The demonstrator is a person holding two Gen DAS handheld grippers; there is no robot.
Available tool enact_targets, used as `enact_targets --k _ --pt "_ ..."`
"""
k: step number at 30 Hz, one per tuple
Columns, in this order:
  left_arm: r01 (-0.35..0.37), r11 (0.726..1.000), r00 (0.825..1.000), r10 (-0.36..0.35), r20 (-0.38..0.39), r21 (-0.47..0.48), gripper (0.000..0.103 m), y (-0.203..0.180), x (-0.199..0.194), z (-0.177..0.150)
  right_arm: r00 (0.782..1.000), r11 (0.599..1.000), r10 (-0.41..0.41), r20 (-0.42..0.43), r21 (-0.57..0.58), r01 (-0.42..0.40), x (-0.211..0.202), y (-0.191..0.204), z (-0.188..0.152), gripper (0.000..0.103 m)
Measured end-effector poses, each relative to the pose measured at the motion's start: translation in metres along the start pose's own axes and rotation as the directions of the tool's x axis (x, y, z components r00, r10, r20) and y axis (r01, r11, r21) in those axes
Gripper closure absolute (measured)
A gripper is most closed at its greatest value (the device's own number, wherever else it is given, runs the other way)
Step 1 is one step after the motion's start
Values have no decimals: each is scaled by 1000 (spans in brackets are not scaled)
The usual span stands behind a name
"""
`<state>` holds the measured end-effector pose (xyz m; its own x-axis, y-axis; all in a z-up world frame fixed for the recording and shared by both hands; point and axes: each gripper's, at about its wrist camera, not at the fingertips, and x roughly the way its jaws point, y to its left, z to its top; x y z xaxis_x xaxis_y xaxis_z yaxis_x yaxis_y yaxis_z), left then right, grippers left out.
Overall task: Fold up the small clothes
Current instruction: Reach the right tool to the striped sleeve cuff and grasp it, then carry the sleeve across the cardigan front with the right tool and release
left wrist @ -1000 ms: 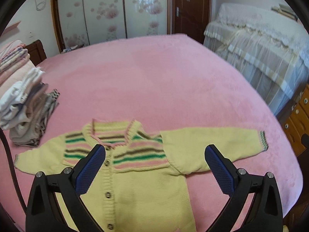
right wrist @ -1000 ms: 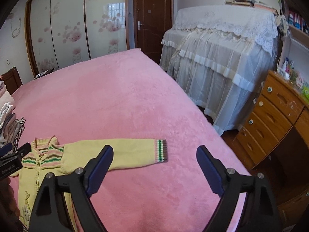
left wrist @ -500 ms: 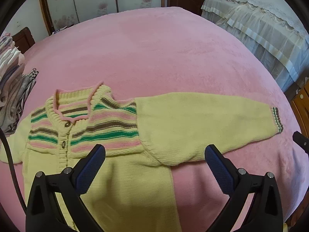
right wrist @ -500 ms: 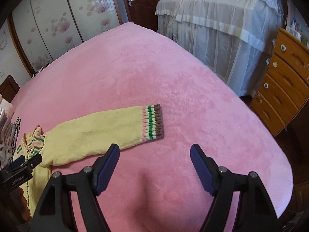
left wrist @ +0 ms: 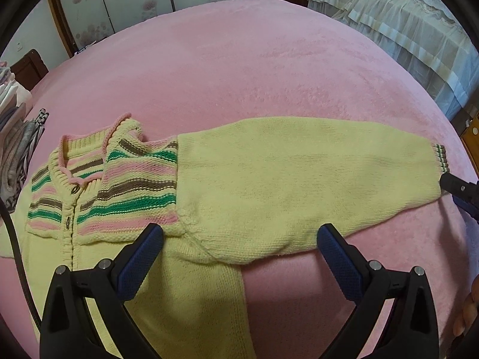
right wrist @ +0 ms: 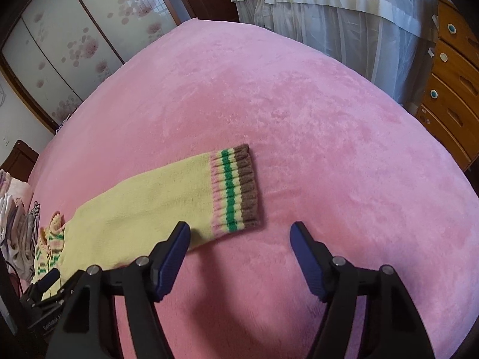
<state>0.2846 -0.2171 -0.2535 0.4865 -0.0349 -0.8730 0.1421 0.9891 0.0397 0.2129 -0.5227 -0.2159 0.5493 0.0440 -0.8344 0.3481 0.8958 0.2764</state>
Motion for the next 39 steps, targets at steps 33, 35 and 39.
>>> enact_targets --k 33,35,39 --pt "9 992 993 5 120 -123 1 92 -135 4 937 899 295 185 -386 -206 -154 159 -11 90" --pt "9 991 992 8 125 -132 1 102 -145 0 935 887 304 185 -413 -207 -160 171 -17 90" --pt "11 989 993 6 121 -144 1 112 -151 -8 934 874 308 180 -442 -203 -169 188 -22 90"
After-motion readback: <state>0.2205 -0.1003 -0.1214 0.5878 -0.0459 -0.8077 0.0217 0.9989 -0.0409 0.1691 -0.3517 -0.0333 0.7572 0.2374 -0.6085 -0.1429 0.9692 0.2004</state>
